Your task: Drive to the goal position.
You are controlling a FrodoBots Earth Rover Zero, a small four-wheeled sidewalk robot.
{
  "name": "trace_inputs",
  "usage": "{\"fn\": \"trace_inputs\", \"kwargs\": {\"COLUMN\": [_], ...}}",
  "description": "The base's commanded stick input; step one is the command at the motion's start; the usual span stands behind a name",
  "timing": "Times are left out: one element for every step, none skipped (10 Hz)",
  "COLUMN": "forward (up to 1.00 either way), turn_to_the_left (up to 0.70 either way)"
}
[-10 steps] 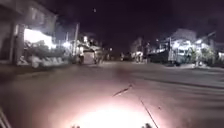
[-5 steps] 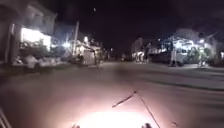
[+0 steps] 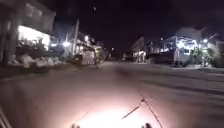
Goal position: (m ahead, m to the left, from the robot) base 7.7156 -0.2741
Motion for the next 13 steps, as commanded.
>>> {"fn": "trace_inputs", "kwargs": {"forward": [0.70,0.70,0.70,0.70,0.70,0.70,0.70,0.70,0.70,0.70,0.70,0.70,0.70], "turn_to_the_left": [0.00,0.00,0.00,0.00,0.00,0.00,0.00,0.00,0.00,0.00,0.00,0.00,0.00]}}
